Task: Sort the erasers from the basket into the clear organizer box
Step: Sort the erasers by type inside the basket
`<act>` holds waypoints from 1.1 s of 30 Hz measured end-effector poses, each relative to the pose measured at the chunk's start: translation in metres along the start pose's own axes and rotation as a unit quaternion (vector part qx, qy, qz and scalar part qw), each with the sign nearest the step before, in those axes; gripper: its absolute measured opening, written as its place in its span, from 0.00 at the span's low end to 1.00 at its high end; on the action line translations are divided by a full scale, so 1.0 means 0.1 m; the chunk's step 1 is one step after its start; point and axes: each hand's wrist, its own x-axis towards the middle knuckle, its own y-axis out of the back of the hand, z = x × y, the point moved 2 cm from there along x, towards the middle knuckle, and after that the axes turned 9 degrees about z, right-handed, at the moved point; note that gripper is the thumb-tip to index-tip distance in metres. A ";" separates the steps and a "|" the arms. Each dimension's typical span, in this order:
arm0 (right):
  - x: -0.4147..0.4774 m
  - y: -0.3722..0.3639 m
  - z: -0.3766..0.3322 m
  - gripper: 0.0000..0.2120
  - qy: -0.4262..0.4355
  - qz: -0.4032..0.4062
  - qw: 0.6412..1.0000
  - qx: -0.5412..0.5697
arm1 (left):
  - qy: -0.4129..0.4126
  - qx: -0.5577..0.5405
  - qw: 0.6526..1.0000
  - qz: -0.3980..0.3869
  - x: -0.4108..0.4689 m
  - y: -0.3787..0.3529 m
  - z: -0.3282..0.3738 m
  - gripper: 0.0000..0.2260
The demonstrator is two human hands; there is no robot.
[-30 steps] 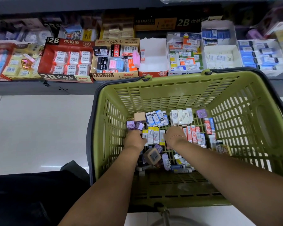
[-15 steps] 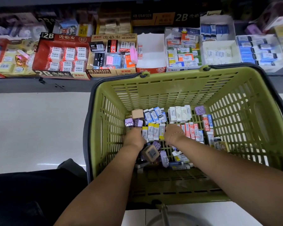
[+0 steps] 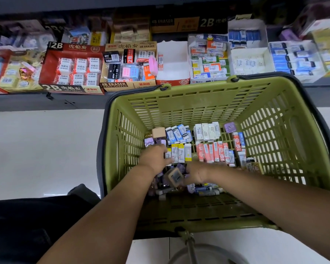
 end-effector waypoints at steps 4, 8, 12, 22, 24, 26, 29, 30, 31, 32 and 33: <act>-0.10 -0.18 -0.03 0.20 0.034 0.027 0.999 -0.002 | -0.065 0.027 0.990 -0.122 -0.16 -0.06 0.15 0.25; -0.10 -0.15 -0.02 0.20 0.071 0.033 0.995 -0.058 | -0.080 0.103 0.978 -0.165 -0.29 -0.18 0.11 0.26; -0.13 -0.14 0.06 0.25 0.071 0.029 0.994 -0.077 | -0.041 0.063 0.990 -0.122 -0.33 -0.10 0.00 0.18; -0.16 -0.05 -0.18 0.20 0.181 0.084 0.980 -0.009 | 0.064 0.041 0.993 -0.086 -0.26 0.42 -0.04 0.17; -0.12 -0.17 -0.25 0.26 0.190 0.025 0.980 -0.047 | 0.076 0.047 0.994 -0.061 -0.20 0.51 0.02 0.19; -0.07 -0.33 -0.32 0.29 0.185 -0.030 0.979 -0.075 | 0.100 0.037 0.994 -0.032 -0.16 0.57 0.02 0.24; 0.00 -0.49 -0.41 0.32 0.166 -0.068 0.981 -0.072 | 0.107 0.007 0.994 -0.021 -0.15 0.59 -0.02 0.28; 0.02 -0.51 -0.43 0.32 0.162 -0.072 0.982 -0.068 | 0.106 0.001 0.994 -0.031 -0.16 0.58 -0.03 0.27; 0.03 -0.51 -0.44 0.31 0.161 -0.074 0.982 -0.064 | 0.103 -0.002 0.994 -0.042 -0.17 0.58 -0.04 0.26; 0.04 -0.50 -0.44 0.29 0.162 -0.075 0.982 -0.058 | 0.099 -0.006 0.994 -0.052 -0.18 0.56 -0.05 0.24; 0.05 -0.48 -0.42 0.26 0.165 -0.076 0.982 -0.053 | 0.093 -0.013 0.994 -0.061 -0.19 0.55 -0.06 0.23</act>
